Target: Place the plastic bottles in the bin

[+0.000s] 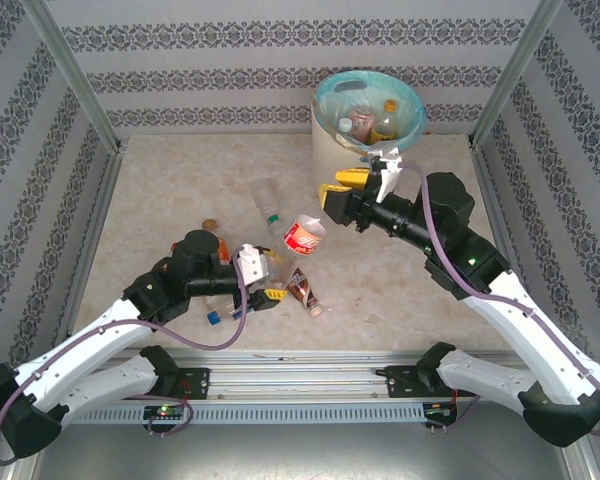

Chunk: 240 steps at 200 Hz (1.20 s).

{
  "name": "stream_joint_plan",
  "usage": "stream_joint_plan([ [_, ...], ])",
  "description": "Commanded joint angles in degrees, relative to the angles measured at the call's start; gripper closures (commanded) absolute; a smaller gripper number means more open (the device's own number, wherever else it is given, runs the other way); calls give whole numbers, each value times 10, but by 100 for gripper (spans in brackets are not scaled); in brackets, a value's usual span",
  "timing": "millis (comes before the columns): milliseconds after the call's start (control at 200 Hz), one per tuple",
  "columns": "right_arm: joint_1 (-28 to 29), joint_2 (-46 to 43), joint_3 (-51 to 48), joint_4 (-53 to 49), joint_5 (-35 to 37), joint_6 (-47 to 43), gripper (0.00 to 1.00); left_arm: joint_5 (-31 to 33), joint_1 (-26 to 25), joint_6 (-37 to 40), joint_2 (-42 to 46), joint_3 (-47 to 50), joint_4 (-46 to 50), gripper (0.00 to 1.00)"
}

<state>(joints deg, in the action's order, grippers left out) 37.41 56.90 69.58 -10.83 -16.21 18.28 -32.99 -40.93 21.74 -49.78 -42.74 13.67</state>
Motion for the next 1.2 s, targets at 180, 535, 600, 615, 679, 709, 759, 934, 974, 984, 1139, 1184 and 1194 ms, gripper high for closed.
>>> stream_joint_plan([
  [180,7,-1,1,21,-9,5,38,-11,-8,4,35,17,-54,100],
  [535,2,3,-20,80,-80,47,35,-12,-10,2,36,19,-56,100],
  [600,2,19,-5,81,-123,60,40,-14,-10,1,34,20,-58,100],
  [615,2,22,-2,81,-129,62,41,-14,-10,1,34,19,-59,100],
  [679,2,33,8,76,-142,68,48,-16,-10,-2,33,20,-63,100],
  [709,2,36,11,74,-144,68,50,-16,-11,-3,34,21,-65,100],
  [759,1,37,13,73,-145,67,56,-14,-12,-4,36,22,-67,100],
  [934,-5,25,9,81,-132,61,82,16,-14,-3,40,23,-64,99],
  [974,-6,21,11,81,-127,57,89,24,-15,-6,40,24,-68,94],
  [984,-6,21,11,81,-125,56,91,27,-15,-6,41,24,-69,93],
  [1139,-7,19,68,28,-48,-2,100,89,-15,-17,56,32,-92,13],
  [1184,-7,27,101,5,-11,-29,100,111,-16,-17,64,36,-103,6],
  [1194,-7,29,109,2,-3,-34,100,117,-15,-17,66,37,-106,5],
])
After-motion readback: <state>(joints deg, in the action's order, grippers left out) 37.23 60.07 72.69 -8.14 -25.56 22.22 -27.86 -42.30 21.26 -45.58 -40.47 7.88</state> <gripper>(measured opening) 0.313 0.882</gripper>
